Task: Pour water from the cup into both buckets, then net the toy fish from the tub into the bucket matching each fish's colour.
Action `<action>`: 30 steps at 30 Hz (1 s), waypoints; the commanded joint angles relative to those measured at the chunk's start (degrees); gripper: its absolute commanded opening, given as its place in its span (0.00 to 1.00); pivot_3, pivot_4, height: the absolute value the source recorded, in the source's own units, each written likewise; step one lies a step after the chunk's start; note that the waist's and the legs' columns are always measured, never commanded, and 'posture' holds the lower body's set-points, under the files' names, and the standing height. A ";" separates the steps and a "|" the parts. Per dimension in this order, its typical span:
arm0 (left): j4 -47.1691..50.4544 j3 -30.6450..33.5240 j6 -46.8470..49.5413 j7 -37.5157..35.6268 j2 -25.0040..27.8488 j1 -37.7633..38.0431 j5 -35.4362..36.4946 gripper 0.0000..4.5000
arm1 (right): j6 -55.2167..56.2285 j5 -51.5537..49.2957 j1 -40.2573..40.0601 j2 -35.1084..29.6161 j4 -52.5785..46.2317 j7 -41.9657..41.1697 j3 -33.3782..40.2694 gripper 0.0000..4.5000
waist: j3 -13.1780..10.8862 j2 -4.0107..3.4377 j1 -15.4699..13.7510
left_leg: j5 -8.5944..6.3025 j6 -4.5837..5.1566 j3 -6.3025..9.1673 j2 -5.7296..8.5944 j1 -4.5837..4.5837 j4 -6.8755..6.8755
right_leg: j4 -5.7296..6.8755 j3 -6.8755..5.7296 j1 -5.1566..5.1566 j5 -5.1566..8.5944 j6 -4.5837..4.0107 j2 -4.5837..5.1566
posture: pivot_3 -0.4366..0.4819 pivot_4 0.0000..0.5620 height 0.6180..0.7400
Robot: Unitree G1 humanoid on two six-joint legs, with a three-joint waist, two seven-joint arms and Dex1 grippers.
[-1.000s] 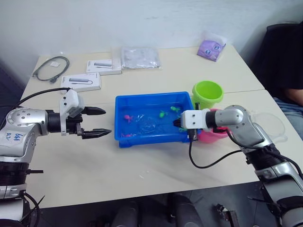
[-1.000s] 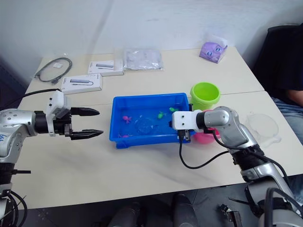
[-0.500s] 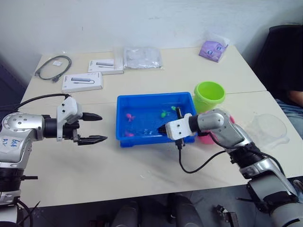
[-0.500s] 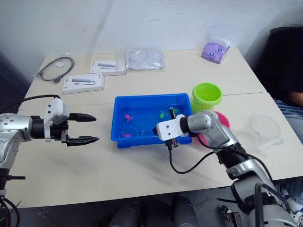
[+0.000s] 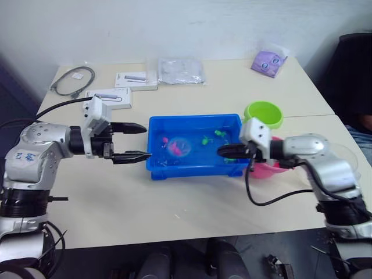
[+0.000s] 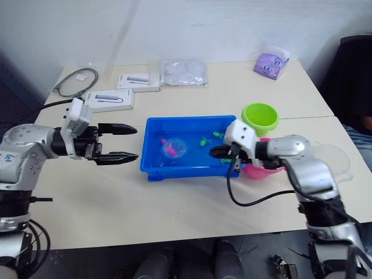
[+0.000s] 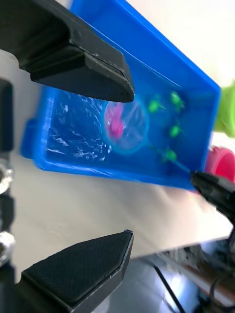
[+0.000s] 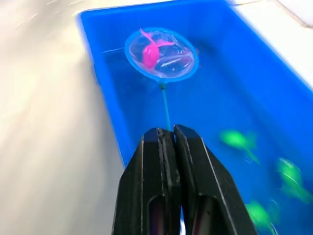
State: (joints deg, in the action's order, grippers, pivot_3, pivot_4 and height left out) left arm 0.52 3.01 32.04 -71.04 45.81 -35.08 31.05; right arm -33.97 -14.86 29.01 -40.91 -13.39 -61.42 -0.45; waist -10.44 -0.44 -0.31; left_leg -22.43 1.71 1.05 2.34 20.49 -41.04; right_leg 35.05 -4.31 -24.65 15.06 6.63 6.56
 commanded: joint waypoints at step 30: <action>-16.59 -11.08 -11.10 -8.13 -20.49 -17.45 -6.36 1.00 | 61.37 36.57 -61.04 -18.96 -13.48 13.82 57.21 0.00 | -0.02 0.05 -1.20 | 0.09 0.33 -0.53 0.19 -0.26 0.07 | -0.12 0.69 0.16 -0.13 0.24 -0.07 | 0.48 0.27 0.96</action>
State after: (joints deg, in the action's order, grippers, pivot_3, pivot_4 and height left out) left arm -16.51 -9.13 21.93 -78.86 25.27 -51.36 24.71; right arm 22.70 21.25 -32.22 -59.25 -28.00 -47.83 53.99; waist -10.46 -0.39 -1.51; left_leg -22.34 2.04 0.52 2.53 20.23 -40.96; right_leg 34.91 -3.60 -24.48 14.91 6.89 6.50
